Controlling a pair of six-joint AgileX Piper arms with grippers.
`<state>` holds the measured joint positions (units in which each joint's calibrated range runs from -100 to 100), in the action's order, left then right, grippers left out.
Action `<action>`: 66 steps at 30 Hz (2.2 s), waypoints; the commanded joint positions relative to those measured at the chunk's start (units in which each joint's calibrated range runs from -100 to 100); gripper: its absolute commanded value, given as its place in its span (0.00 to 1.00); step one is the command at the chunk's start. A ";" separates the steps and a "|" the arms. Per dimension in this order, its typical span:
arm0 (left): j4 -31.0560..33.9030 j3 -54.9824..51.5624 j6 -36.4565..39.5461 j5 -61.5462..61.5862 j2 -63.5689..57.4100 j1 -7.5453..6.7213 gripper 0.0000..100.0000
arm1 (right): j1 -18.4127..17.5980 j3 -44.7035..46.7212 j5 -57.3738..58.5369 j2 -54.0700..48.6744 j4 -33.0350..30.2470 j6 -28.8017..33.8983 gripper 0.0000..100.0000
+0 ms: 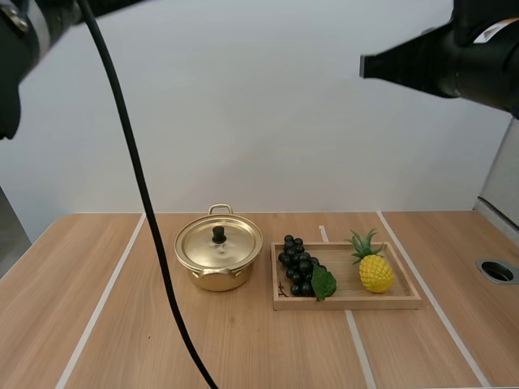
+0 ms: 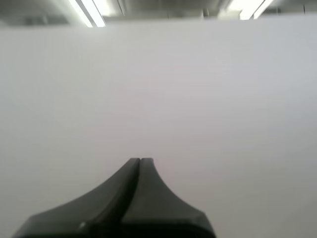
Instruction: Open the pot, put the pineapple inside, and close it
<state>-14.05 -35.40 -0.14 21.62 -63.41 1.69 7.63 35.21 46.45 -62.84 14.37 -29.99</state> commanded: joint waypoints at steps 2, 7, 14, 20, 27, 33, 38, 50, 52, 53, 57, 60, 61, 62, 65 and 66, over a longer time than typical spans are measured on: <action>0.13 0.21 -4.83 19.13 3.52 0.33 0.00 | 0.22 -0.67 8.93 1.57 -5.18 -0.16 0.00; -1.56 0.21 -9.77 36.58 10.21 0.33 0.00 | 0.22 -0.40 16.90 4.53 -7.00 4.29 0.00; -2.06 0.21 -15.08 48.92 20.88 0.33 0.00 | 0.22 0.60 21.02 10.81 -13.49 5.29 0.00; -2.06 0.21 -16.53 49.46 27.87 0.33 0.00 | 0.22 0.60 19.86 14.60 -15.97 5.29 0.00; -2.18 0.21 -17.32 50.03 34.29 0.33 0.00 | 0.22 0.60 14.61 16.17 -15.50 5.40 0.00; -3.13 0.21 -17.54 50.03 38.71 0.26 0.00 | 0.22 0.78 12.65 17.28 -15.37 5.40 0.00; -6.13 0.21 -21.05 51.21 41.82 0.26 0.00 | 0.22 4.14 11.26 19.74 -15.28 5.40 0.00; -10.35 0.21 -25.30 51.88 47.21 0.01 0.53 | 0.22 8.95 8.98 22.02 -15.40 5.40 0.00; -11.79 0.21 -25.55 52.25 48.20 0.01 0.69 | 0.22 8.95 8.98 22.02 -15.40 5.40 0.00; -12.50 0.21 -26.14 52.53 48.56 0.01 0.75 | 0.22 8.95 8.98 22.02 -15.40 5.40 0.00; -14.07 0.21 -29.54 53.91 50.06 0.01 0.87 | 0.22 8.95 8.98 22.02 -15.40 5.40 0.00; -14.20 0.21 -30.32 53.69 51.34 0.01 0.87 | 0.22 8.95 8.98 22.02 -15.40 5.40 0.00; -14.20 0.21 -30.62 53.69 51.89 0.01 0.87 | 0.22 8.95 8.98 22.02 -15.40 5.40 0.00; -14.20 0.21 -30.76 53.69 52.38 0.01 0.87 | 0.22 8.95 8.98 22.02 -15.40 5.40 0.00; -14.20 0.21 -31.25 53.32 54.05 0.01 0.87 | 0.22 8.93 8.98 22.02 -15.29 5.40 0.00; -13.53 0.21 -31.43 52.57 54.74 -0.27 0.87 | 0.22 8.93 8.98 22.02 -15.14 5.40 0.00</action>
<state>-27.01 -35.40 -30.90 74.65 -9.77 1.85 7.63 44.26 56.37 -40.52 -0.85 -24.72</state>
